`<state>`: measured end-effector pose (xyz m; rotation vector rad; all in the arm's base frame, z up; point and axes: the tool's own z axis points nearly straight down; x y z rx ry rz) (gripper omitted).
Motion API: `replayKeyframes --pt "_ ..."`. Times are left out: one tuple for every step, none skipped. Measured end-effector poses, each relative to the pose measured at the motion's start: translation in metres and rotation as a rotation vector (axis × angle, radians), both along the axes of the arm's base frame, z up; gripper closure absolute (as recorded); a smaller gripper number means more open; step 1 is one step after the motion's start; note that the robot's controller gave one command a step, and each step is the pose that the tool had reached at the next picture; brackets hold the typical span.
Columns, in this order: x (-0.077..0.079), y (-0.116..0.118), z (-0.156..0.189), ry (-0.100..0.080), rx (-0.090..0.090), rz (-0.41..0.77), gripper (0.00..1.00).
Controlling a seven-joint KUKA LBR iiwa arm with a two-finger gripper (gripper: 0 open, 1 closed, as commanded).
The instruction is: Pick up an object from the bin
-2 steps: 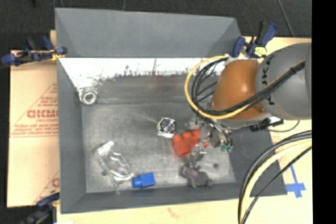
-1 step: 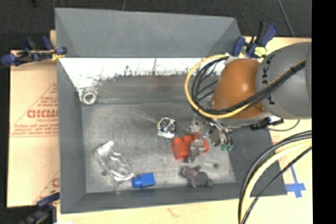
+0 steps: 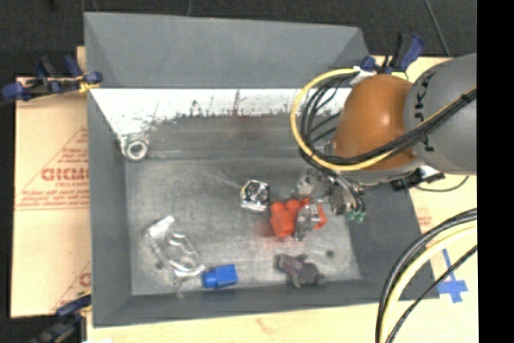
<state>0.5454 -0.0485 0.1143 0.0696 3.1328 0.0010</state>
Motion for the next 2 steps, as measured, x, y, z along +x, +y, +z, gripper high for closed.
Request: replayKeyframes --pt "0.002 0.0 0.037 0.0 0.0 -0.002 1.0" --pt "0.004 -0.001 0.087 -0.002 0.0 -0.003 1.0"
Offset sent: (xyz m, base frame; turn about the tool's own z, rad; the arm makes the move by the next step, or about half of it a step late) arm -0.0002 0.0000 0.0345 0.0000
